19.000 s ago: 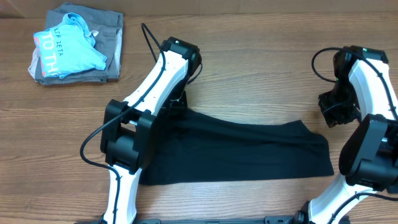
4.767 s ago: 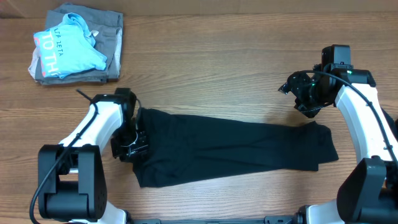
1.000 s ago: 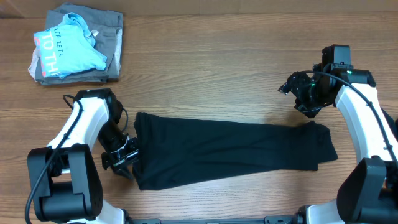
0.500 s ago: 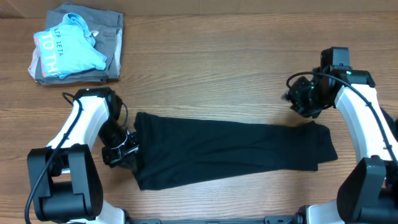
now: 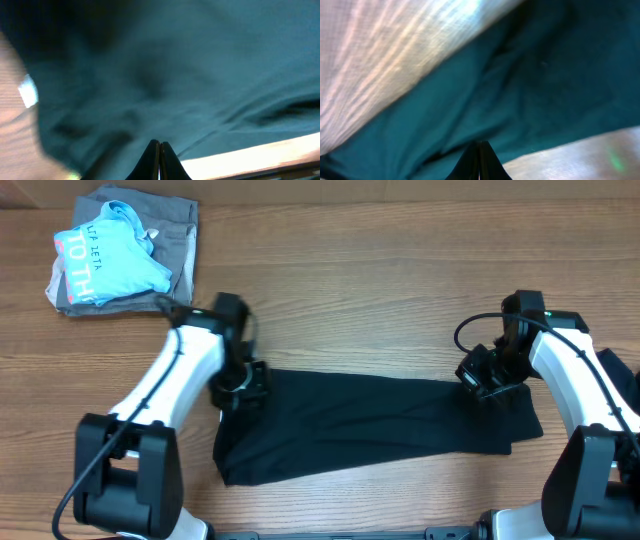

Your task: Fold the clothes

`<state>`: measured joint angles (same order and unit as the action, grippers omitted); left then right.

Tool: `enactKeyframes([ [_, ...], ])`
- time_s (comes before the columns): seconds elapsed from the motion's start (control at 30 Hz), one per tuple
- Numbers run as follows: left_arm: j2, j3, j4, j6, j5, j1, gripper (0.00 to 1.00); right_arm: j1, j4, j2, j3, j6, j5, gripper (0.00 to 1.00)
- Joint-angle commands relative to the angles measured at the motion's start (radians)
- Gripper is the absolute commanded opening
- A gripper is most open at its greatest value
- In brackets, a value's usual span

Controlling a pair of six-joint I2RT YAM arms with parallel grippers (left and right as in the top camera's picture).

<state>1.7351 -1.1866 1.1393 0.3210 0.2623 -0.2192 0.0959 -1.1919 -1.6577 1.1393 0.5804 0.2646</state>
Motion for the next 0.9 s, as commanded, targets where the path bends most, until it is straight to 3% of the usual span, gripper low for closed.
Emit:
enactKeyframes([
  [0.0,0.004,-0.011,-0.044,0.003,0.011,-0.072,0.04,-0.001,-0.018,0.018,-0.008,0.026,-0.04,0.04],
  [0.23,0.066,-0.01,-0.079,0.045,-0.026,-0.094,0.04,-0.001,-0.019,0.018,-0.078,0.027,-0.054,0.04],
  [0.57,0.255,-0.01,-0.121,0.042,-0.065,-0.088,0.04,0.0,0.12,0.018,-0.183,0.046,-0.054,0.05],
  [0.87,0.289,-0.01,-0.15,0.075,-0.202,0.036,0.04,0.0,0.274,0.016,-0.248,0.053,-0.039,0.09],
])
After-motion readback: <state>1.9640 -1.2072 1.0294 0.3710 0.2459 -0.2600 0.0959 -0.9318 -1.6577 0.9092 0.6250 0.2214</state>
